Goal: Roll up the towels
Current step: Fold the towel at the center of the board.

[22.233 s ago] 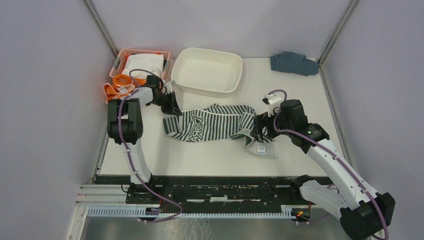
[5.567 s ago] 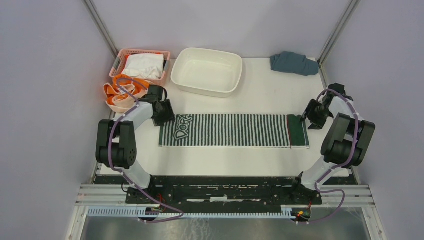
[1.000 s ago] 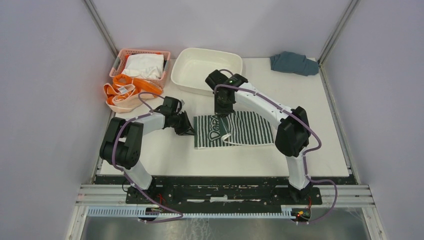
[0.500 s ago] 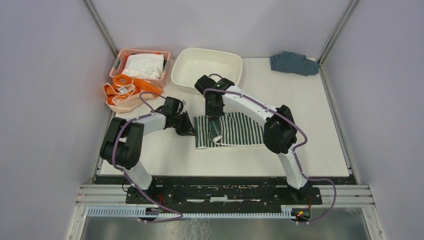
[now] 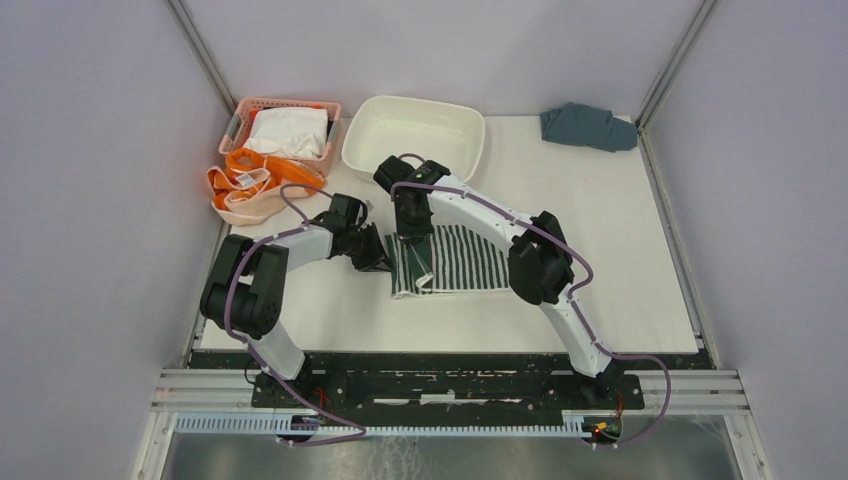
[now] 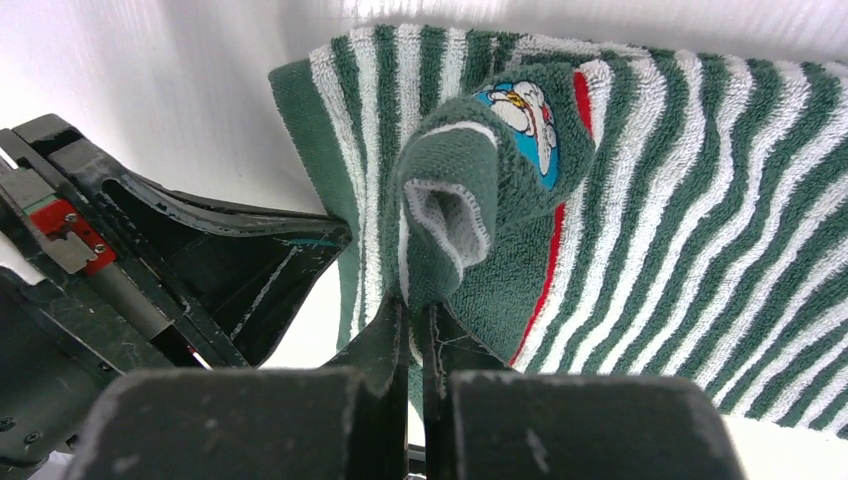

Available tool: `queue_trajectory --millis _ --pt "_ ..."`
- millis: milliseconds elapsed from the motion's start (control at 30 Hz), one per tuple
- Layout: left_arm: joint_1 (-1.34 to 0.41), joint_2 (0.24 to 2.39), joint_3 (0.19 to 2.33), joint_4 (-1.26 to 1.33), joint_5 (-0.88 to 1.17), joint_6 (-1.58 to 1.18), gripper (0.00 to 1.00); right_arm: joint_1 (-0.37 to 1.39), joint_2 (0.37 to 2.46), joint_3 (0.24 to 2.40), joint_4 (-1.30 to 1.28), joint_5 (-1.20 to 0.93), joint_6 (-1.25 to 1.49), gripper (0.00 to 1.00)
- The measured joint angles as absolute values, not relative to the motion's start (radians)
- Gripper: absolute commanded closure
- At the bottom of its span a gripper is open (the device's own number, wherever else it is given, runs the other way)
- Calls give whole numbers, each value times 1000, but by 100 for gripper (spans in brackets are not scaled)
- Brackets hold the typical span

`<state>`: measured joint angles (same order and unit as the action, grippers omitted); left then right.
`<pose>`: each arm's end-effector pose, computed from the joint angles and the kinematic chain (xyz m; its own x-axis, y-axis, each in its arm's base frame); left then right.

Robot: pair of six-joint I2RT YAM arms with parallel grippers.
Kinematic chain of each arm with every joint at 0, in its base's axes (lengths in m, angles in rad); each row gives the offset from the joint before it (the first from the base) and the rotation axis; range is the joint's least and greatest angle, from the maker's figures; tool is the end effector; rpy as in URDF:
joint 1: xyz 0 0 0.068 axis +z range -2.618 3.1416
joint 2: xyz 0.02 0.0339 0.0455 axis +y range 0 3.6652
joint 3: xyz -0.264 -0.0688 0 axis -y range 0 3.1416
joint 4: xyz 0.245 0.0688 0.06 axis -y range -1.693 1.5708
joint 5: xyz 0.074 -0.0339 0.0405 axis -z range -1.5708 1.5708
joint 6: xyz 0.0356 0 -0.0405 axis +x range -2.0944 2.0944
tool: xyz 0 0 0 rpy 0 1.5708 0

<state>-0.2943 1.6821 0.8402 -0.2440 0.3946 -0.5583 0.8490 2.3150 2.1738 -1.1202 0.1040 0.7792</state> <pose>0.2899 -0.1022 0.1385 -0.9508 -0.2228 -0.2152 -0.0760 0.8412 -0.5354 0.3220 0.3602 0.2284 -0.9577 -0.0302 -0.2861 -0.0740 0.9869 0.1436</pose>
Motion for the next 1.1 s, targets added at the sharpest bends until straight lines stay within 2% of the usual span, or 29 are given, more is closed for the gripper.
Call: queue_trajectory --millis 367,500,667,1100 --pt "-299 1681 842 -250 376 -558 84 857 2317 2178 -1122 109 762 97" --pt "-302 1671 859 -290 323 -556 81 859 2279 2172 -1125 141 754 97" --pt "-303 1638 865 -329 240 -552 81 859 2208 2152 -1117 142 752 97" --pt "-318 1635 868 -351 210 -530 82 859 2183 1987 -937 14 762 95"
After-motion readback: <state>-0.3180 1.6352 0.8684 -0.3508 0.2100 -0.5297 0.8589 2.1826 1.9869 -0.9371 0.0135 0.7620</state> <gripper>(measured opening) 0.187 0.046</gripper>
